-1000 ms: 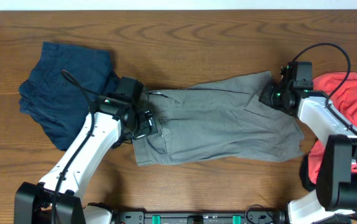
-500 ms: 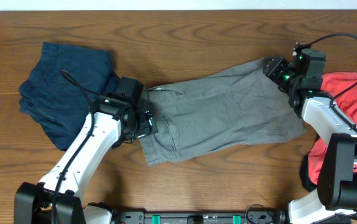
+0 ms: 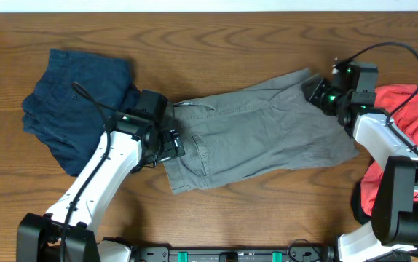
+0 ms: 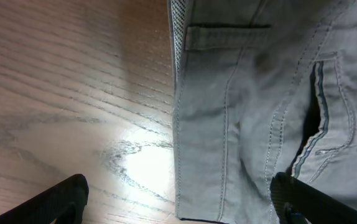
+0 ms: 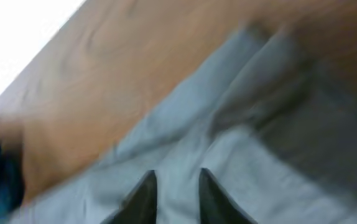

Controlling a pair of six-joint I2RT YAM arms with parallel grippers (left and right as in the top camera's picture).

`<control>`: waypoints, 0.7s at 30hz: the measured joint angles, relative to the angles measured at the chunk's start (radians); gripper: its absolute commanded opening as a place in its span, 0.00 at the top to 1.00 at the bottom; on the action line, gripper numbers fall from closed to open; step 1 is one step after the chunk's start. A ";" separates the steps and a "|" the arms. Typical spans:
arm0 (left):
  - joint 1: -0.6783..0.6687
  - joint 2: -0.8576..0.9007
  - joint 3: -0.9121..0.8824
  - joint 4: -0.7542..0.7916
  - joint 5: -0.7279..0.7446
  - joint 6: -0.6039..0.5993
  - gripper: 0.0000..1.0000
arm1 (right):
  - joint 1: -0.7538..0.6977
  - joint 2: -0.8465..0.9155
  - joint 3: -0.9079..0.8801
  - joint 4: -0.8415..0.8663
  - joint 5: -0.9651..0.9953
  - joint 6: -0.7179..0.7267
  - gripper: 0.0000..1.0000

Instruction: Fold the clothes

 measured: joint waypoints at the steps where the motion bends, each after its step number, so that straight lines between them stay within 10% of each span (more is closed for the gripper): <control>1: 0.000 0.000 0.000 0.003 0.000 0.000 0.05 | 0.002 0.000 0.000 -0.055 -0.018 -0.022 0.98; 8: 0.000 0.003 0.000 0.072 0.000 0.000 0.02 | 0.023 0.000 -0.004 -0.435 0.088 -0.097 0.90; 21: 0.000 0.210 -0.002 0.171 0.095 -0.008 0.02 | 0.023 0.000 -0.004 -0.471 0.187 -0.132 0.84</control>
